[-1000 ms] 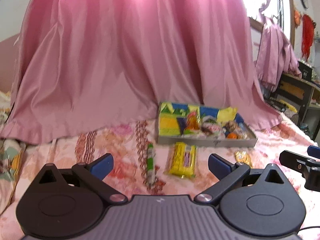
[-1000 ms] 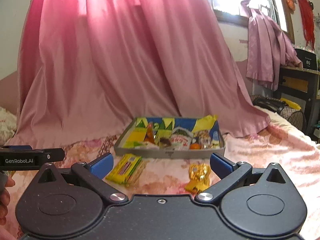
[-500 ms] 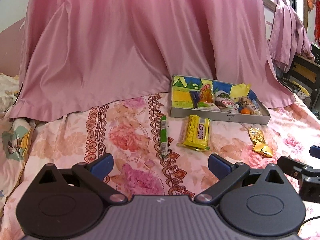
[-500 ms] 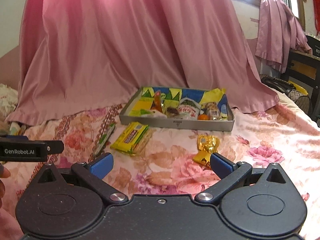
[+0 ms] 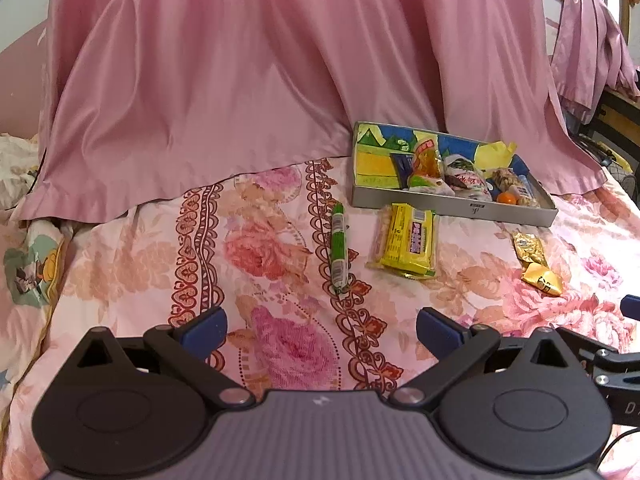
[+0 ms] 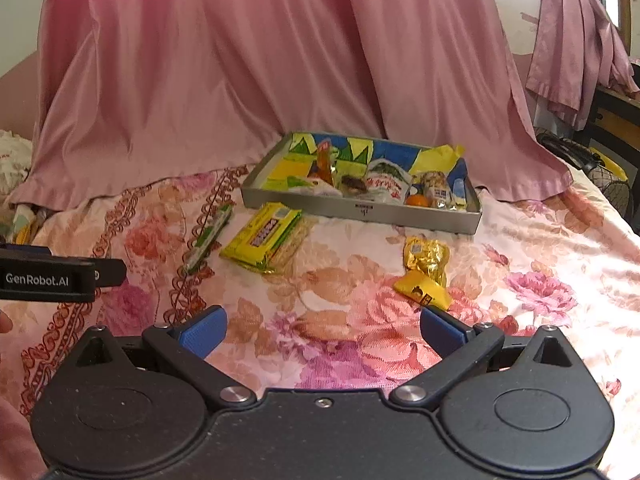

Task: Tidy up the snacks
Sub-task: 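Lift both tools away from the tray back over the remaining snacks, then close the right tool on the yellow wafer pack while the left tool grasps the green tube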

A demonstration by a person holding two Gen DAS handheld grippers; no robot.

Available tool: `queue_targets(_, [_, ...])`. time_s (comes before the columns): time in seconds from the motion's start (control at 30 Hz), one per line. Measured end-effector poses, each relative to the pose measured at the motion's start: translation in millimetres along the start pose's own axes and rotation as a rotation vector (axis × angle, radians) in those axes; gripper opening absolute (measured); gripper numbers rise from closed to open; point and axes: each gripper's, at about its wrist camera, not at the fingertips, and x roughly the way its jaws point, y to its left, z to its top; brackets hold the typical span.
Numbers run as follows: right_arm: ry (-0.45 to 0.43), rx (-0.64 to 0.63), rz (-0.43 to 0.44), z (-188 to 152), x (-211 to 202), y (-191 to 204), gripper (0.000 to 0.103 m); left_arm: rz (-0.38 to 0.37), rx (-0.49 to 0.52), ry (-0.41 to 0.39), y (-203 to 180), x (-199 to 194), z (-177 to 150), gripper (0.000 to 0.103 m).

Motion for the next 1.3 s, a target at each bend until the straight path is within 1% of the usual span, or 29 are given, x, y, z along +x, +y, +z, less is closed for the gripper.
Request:
queue_targets(0.37, [0.043, 0.029, -0.002, 1, 10, -5, 0.102, -0.026, -0.057, 0.059, 9, 14, 3, 0.103])
queue_targets(0.53, [0.071, 0.056, 0.024, 5, 18, -10, 0.102, -0.042, -0.076, 0.084, 14, 25, 10, 0.103])
queue_targets(0.67, [0.084, 0.023, 0.039, 12, 28, -8, 0.102, -0.059, -0.098, 0.117, 21, 40, 20, 0.103])
queue_targets(0.8, [0.071, -0.002, 0.048, 19, 41, -5, 0.102, -0.053, -0.049, 0.109, 24, 54, 34, 0.103])
queue_targets(0.93, [0.065, -0.024, 0.067, 24, 56, 2, 0.102, -0.063, -0.001, 0.095, 27, 72, 46, 0.103])
queue_targets(1.1, [0.038, -0.061, 0.072, 29, 77, 16, 0.102, -0.063, 0.03, 0.071, 32, 98, 57, 0.103])
queue_targets(1.23, [-0.007, -0.076, 0.06, 37, 91, 27, 0.102, -0.087, 0.0, 0.07, 42, 118, 63, 0.103])
queue_targets(1.3, [-0.02, -0.089, 0.046, 41, 101, 33, 0.102, -0.102, -0.062, 0.074, 50, 124, 67, 0.103])
